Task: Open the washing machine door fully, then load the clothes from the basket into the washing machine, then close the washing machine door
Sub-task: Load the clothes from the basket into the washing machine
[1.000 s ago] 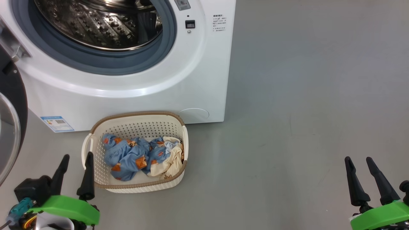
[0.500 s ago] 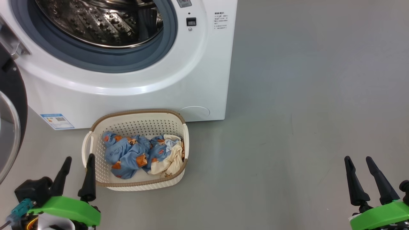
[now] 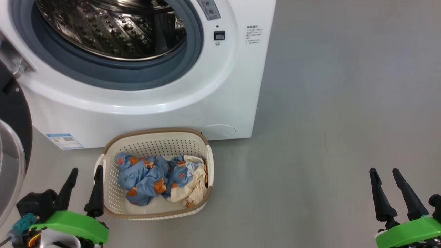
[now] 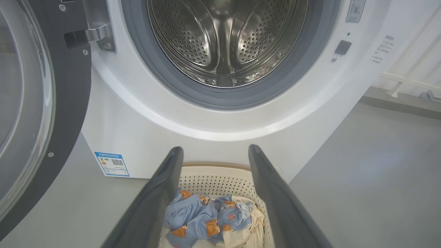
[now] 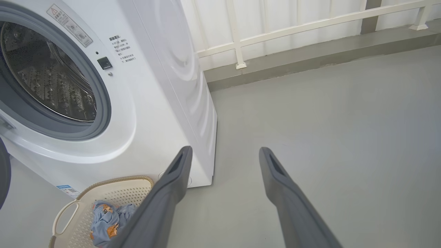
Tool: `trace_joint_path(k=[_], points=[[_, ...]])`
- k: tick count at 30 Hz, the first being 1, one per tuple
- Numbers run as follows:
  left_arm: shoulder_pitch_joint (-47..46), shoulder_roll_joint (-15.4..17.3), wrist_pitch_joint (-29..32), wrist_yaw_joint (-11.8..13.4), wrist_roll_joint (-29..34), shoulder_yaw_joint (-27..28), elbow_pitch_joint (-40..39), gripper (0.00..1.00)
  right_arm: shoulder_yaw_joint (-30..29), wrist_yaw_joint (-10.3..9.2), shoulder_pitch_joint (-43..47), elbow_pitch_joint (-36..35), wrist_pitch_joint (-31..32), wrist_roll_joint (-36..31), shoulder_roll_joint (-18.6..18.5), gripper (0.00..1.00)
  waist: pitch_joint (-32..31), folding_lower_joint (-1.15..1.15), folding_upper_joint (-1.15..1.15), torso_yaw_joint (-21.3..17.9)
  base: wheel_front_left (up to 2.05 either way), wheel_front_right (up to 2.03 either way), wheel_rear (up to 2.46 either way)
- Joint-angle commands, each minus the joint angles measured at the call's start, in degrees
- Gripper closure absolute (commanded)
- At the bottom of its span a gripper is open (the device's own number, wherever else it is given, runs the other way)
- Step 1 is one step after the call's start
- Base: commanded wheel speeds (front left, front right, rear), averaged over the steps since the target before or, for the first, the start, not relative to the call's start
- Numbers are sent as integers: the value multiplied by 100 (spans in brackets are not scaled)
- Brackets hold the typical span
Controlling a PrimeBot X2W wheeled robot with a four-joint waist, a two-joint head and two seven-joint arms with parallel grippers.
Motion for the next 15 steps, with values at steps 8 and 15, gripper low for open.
trace_joint_path(k=[8,15], points=[[-203,142,-31,-8,95,336,-48,0,170,9,-93,-138,-69,7,-61,0,10,0,0,21,84,-92,8],[-232,92,-31,-8,123,333,-8,0,181,9,-119,-149,-69,12,-35,0,55,0,0,40,6,-6,0]])
